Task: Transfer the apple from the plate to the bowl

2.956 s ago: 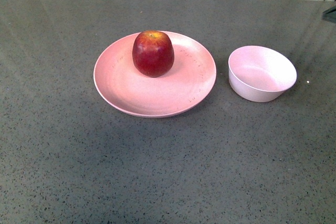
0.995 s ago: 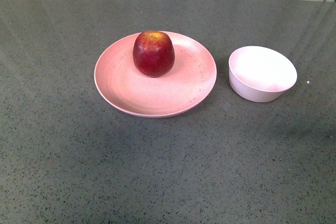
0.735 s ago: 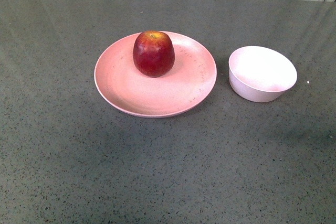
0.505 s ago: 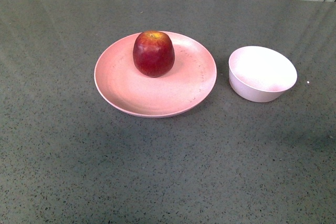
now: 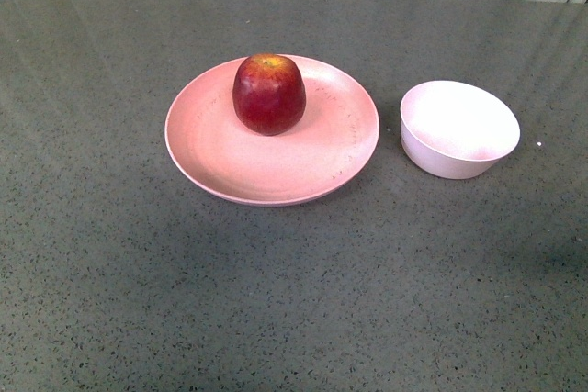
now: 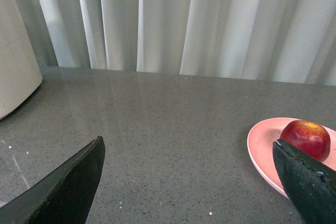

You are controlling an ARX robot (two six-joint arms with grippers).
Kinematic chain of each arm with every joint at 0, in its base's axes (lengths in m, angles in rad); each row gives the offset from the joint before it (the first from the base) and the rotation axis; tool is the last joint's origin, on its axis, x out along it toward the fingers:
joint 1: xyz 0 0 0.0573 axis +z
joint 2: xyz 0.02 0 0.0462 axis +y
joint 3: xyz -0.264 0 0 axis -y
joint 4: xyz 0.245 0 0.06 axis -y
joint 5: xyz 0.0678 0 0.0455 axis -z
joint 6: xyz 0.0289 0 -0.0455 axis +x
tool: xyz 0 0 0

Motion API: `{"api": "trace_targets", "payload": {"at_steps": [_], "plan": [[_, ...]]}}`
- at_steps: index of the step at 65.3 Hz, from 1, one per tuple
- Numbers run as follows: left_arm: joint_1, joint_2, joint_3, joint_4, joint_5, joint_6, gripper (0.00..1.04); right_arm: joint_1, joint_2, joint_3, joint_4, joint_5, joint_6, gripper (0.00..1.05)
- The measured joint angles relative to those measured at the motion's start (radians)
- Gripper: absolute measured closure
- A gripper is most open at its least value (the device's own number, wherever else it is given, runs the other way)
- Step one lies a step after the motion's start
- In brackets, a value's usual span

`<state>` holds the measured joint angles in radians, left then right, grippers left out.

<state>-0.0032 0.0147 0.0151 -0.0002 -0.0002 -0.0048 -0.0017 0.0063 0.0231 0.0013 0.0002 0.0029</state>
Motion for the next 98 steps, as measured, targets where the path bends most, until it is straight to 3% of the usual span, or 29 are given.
{"api": "trace_targets", "payload": {"at_steps": [15,24,33,39,56,66,81,98], "plan": [[0.0,0.0,0.0,0.0,0.0,0.0,0.09,0.0,0.0,0.0,0.0,0.0,0.0,0.37],[0.0,0.0,0.0,0.0,0.0,0.0,0.09,0.0,0.0,0.0,0.0,0.0,0.0,0.07],[0.0,0.0,0.0,0.0,0.001,0.0,0.09,0.0,0.0,0.0,0.0,0.0,0.0,0.09],[0.016,0.14,0.067,-0.122,0.127,0.036,0.09,0.0,0.0,0.0,0.0,0.0,0.0,0.09],[-0.095,0.88,0.243,0.414,0.095,0.079,0.09,0.0,-0.001,0.0,0.0,0.0,0.0,0.09],[-0.179,1.232,0.396,0.599,0.053,0.079,0.09,0.0,-0.001,0.0,0.0,0.0,0.0,0.09],[-0.309,1.595,0.62,0.636,0.014,0.054,0.09,0.0,-0.001,0.0,0.0,0.0,0.0,0.09],[-0.412,1.783,0.794,0.618,-0.024,0.049,0.09,0.0,-0.001,0.0,0.0,0.0,0.0,0.09]]}}
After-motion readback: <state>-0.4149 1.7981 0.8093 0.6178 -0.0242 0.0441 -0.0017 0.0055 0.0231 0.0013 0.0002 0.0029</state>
